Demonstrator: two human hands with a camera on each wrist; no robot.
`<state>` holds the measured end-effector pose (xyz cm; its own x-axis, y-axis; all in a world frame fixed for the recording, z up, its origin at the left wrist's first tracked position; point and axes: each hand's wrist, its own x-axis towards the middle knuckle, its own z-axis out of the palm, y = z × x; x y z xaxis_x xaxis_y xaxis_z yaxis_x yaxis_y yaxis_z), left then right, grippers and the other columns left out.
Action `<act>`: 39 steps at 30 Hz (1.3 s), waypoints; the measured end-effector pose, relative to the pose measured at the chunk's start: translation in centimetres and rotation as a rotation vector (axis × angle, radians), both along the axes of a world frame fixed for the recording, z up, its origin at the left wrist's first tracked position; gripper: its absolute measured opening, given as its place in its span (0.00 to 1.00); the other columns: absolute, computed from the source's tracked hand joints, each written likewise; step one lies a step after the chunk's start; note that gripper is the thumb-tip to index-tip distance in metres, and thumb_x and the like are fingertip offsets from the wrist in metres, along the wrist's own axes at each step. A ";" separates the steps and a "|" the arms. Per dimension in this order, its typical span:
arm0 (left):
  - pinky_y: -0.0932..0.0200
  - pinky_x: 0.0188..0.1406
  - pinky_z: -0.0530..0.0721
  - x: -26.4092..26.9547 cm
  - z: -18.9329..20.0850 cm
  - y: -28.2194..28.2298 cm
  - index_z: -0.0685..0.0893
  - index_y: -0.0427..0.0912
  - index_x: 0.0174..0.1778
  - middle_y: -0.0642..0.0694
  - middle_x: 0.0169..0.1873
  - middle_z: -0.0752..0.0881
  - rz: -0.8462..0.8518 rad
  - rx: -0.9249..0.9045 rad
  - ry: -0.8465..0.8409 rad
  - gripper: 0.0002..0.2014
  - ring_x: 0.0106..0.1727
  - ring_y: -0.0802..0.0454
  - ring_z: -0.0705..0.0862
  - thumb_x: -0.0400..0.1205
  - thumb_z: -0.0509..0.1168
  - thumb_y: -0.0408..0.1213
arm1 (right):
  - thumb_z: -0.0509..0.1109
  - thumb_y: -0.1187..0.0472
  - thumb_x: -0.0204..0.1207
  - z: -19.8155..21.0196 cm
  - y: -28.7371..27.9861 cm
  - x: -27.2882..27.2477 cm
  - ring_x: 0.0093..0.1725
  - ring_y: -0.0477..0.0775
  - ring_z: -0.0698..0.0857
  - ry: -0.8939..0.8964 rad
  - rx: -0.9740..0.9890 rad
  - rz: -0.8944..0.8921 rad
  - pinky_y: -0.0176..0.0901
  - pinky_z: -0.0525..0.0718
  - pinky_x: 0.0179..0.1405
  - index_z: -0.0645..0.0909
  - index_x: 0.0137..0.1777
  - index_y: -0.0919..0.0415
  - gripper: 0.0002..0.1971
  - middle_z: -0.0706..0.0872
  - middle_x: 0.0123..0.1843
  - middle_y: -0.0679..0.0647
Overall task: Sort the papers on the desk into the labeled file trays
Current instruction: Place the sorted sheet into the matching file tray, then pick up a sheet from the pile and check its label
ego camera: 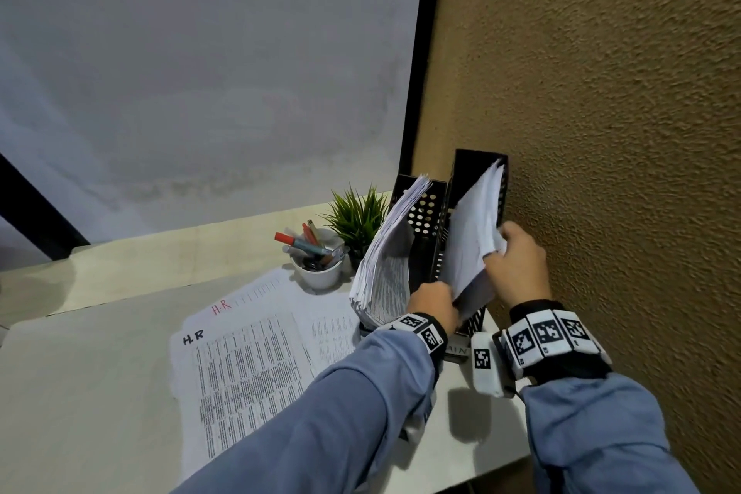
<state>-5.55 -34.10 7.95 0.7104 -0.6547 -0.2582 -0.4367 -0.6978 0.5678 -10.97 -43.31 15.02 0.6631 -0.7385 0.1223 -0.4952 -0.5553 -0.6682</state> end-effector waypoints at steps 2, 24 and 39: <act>0.46 0.52 0.82 0.0 -0.4 0.4 0.82 0.27 0.53 0.29 0.53 0.85 -0.030 0.050 0.011 0.10 0.55 0.31 0.83 0.79 0.61 0.28 | 0.61 0.72 0.71 -0.9 0.0 -0.1 0.43 0.64 0.80 0.069 0.046 -0.007 0.46 0.72 0.38 0.77 0.49 0.66 0.08 0.84 0.45 0.66; 0.50 0.66 0.74 3.2 -10.1 31.5 0.68 0.37 0.71 0.38 0.68 0.73 0.891 0.235 0.108 0.26 0.67 0.40 0.73 0.79 0.65 0.42 | 0.63 0.67 0.76 -14.0 20.3 3.4 0.57 0.52 0.80 0.278 0.247 0.578 0.36 0.75 0.61 0.80 0.61 0.63 0.14 0.77 0.59 0.53; 0.60 0.43 0.82 1.8 -10.8 33.2 0.82 0.41 0.62 0.42 0.49 0.88 1.039 -0.300 0.106 0.13 0.42 0.45 0.84 0.82 0.62 0.30 | 0.66 0.68 0.73 -17.5 20.6 3.4 0.64 0.59 0.79 0.521 0.443 0.290 0.36 0.73 0.53 0.70 0.74 0.63 0.27 0.77 0.71 0.61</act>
<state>-3.72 -0.95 -2.89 0.9372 0.2069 -0.2807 0.3484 -0.5242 0.7771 -7.53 -22.69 -2.52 0.7296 -0.4321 -0.5301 -0.6837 -0.4445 -0.5788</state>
